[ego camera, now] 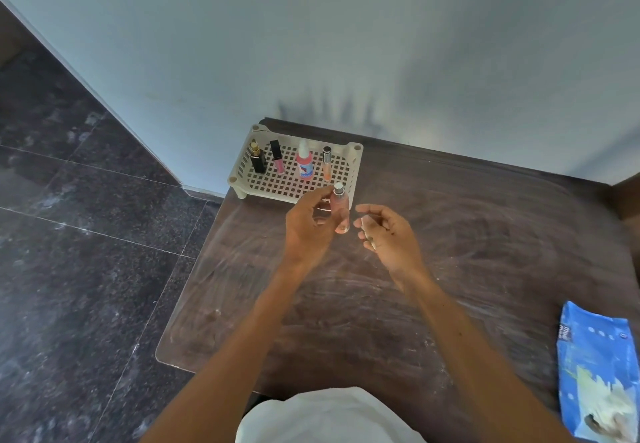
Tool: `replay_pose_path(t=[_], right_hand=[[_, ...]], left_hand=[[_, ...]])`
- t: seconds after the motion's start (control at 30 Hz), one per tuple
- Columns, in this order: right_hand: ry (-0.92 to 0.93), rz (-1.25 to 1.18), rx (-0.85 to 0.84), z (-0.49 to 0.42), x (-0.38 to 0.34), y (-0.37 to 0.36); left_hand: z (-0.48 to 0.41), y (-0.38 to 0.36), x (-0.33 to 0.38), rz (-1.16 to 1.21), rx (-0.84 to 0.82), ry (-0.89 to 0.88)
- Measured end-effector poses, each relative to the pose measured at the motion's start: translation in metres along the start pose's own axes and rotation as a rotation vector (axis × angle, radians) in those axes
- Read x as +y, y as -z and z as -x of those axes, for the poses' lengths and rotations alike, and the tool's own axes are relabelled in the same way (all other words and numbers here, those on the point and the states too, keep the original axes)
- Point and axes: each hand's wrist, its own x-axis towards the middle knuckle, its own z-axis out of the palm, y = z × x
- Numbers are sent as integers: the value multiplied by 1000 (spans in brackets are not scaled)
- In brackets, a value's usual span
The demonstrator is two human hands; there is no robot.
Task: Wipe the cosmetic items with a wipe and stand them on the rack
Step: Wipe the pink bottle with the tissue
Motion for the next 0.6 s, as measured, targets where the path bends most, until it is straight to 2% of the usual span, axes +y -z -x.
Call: replay_pose_path(t=[0.13,0.23,0.37,0.5,0.6], right_hand=[[202,356,18,-26,-5,-21],[319,531,85,-48,-5,-35],[366,572,228,-75,-5,-42],[399,568,316,-100,-6,-39],[368,566,332,-119,-4,-36]], left_hand=[[-22,7,-4,-46,-69,-35],[-40,10,-4,-51,-104,-52],[-61,7,-2,-2,-102,-51],[-73,1,-16,64,29,62],[-78,-6,-32,18,45,128]])
